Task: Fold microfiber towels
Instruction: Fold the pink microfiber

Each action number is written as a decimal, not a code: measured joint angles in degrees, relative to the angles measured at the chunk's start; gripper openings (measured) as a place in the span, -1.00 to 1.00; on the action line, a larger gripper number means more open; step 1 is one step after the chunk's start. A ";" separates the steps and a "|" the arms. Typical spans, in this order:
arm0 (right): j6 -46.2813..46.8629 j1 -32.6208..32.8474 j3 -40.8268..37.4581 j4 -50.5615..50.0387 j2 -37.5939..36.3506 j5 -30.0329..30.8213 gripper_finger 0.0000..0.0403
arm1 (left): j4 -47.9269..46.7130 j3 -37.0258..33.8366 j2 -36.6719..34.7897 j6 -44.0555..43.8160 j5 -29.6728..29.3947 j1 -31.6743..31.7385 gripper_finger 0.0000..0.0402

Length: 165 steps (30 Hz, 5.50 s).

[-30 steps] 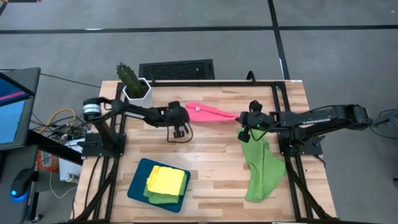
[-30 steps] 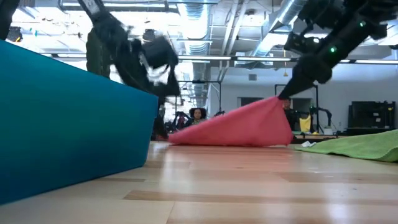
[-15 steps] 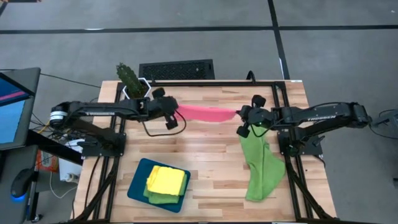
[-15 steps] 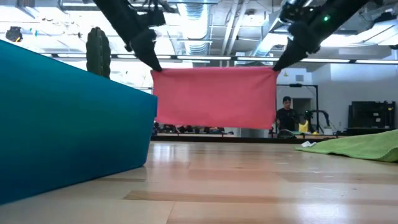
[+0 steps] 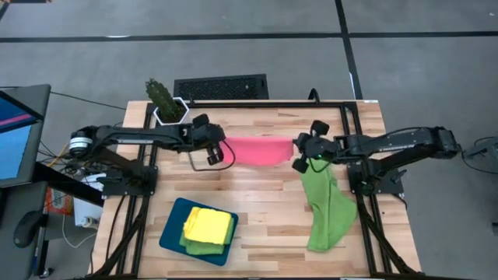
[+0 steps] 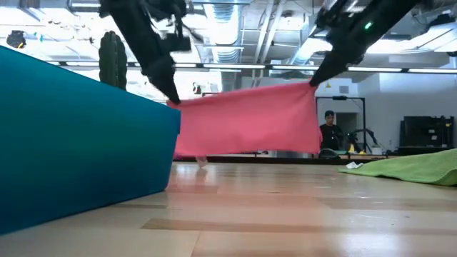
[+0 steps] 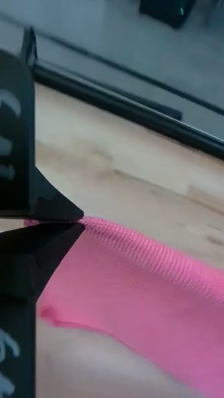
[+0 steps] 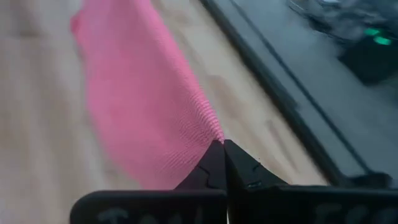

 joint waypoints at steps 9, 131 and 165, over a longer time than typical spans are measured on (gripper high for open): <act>-8.90 -8.61 -0.17 11.35 7.36 16.47 -0.97 | 11.08 0.74 4.51 9.57 -5.21 9.55 -1.00; 33.81 32.01 -11.80 23.63 30.35 2.71 -0.67 | 48.74 -5.33 31.49 -2.34 11.89 -20.95 -0.98; 40.51 36.44 -12.06 15.07 24.72 9.63 -0.67 | 60.64 9.82 49.26 -2.69 4.31 -26.03 -0.98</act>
